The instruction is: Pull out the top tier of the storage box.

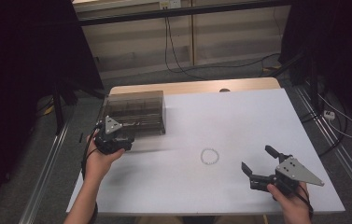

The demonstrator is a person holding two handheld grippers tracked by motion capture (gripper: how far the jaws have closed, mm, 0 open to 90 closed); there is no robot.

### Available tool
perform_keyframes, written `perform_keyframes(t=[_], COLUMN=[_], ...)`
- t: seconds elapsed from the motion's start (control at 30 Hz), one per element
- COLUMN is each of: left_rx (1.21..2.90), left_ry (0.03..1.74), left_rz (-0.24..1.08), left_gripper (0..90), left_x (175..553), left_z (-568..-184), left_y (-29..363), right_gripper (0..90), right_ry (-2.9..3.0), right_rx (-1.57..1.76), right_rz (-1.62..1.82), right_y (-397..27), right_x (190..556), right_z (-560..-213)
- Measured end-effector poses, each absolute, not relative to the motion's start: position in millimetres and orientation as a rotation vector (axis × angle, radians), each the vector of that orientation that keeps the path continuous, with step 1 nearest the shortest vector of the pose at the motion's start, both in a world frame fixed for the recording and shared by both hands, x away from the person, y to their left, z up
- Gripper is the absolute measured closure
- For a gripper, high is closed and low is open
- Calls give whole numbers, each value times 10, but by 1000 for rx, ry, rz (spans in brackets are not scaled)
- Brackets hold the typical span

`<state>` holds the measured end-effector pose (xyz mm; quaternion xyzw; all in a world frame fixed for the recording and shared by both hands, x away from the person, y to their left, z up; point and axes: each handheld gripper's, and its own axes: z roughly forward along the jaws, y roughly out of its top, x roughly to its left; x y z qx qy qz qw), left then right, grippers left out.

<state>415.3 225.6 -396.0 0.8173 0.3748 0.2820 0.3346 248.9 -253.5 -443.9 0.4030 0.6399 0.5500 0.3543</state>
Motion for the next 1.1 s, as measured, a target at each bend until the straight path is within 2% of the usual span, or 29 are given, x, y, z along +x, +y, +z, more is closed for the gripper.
perform_keyframes(t=[1.1], left_rx=[2121], left_ry=[974], left_rz=[713], left_gripper=[287], left_x=[4047], left_z=[-3963], left_y=[2305], right_gripper=[22], right_ry=[1665], right_rx=[1036], right_rz=[1418], right_y=[-2505], right_x=[2501], right_z=[-4444])
